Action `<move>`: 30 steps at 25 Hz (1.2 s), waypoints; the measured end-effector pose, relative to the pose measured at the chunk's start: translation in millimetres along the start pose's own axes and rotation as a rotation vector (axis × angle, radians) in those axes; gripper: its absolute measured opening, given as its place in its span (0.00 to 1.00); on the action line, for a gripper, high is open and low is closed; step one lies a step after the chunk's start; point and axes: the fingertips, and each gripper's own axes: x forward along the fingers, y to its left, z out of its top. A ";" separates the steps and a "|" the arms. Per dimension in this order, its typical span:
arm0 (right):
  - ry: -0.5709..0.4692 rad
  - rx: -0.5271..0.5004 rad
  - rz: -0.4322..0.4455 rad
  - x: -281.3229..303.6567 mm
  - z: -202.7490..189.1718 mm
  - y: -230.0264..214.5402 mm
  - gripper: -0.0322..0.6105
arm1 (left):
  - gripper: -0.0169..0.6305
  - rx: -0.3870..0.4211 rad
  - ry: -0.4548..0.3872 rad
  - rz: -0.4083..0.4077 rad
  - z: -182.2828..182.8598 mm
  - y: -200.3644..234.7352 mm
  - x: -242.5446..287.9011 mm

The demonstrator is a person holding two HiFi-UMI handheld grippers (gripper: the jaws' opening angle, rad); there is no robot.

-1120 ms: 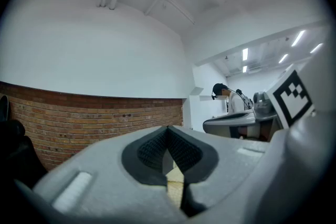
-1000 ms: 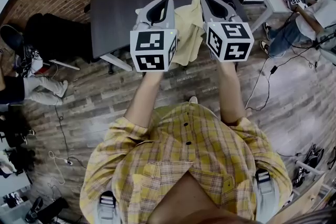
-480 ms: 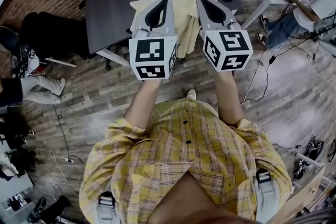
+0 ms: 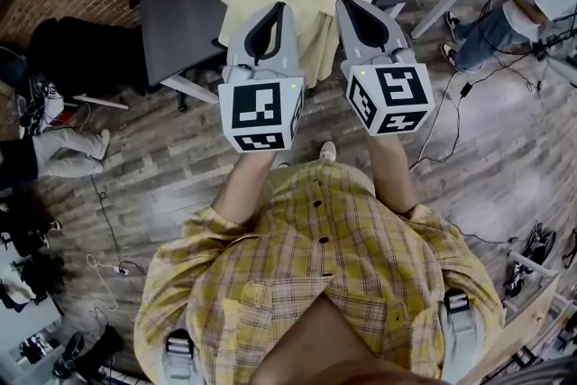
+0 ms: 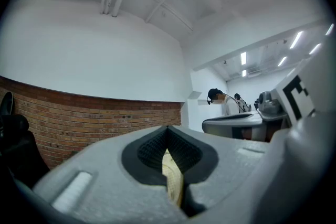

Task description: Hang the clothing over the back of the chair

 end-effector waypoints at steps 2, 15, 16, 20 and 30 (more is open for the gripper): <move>-0.007 -0.003 -0.006 -4.2 0.9 0.0 0.06 | 0.02 0.006 -0.001 0.003 -1.1 -2.7 -3.3; -0.025 -0.011 -0.002 -26.2 -5.8 6.3 0.06 | 0.02 0.015 0.000 -0.006 -11.6 -19.3 -18.5; -0.027 -0.011 -0.004 -27.8 -6.0 6.8 0.06 | 0.02 0.014 0.000 -0.008 -12.4 -20.9 -19.8; -0.027 -0.007 -0.010 -30.8 -9.6 7.8 0.06 | 0.02 0.011 0.003 -0.022 -15.8 -26.9 -21.6; -0.007 0.023 -0.029 -42.9 -26.1 1.6 0.06 | 0.02 0.001 0.015 -0.014 -26.5 -27.5 -28.8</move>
